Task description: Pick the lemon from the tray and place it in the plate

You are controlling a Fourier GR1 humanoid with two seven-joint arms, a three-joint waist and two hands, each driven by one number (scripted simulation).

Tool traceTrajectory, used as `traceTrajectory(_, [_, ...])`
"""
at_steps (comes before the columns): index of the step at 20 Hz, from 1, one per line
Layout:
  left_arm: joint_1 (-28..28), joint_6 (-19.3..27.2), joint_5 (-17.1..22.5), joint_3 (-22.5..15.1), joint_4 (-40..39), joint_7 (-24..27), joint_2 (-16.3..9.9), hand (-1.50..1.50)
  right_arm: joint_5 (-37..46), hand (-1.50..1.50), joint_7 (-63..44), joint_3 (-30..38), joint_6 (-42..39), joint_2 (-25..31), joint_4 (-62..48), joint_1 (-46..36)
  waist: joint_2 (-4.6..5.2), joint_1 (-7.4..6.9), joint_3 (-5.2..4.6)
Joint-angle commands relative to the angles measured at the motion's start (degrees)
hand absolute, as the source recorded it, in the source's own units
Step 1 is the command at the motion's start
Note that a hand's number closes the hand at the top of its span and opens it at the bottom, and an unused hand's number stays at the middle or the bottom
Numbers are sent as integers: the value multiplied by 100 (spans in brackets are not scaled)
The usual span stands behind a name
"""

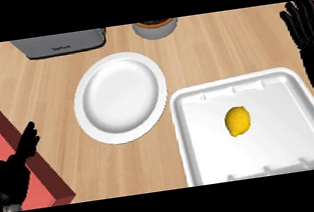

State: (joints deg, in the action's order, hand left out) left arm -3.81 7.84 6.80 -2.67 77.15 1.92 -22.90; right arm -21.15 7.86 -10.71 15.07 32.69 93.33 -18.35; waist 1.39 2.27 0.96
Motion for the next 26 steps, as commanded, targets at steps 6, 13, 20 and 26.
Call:
traceTrajectory(6, [1127,-24,180,98,317,-571,184,0,-852,150,-119,426,-1102,54,-941,801,-106,-141,-87])
traceTrajectory(13, [975,-116,416,1,608,-1038,326,0,498,-150,2138,559,339,-644,-1504,2334,-132,-105,-81])
traceTrajectory(20, [1348,-91,237,-12,327,-1118,549,0,1731,-150,1266,-110,348,70,-906,2690,-144,-179,-100])
traceTrajectory(26, [1196,-368,157,193,-109,-562,534,0,2448,-150,37,-333,393,303,-143,2773,-141,-194,-103])
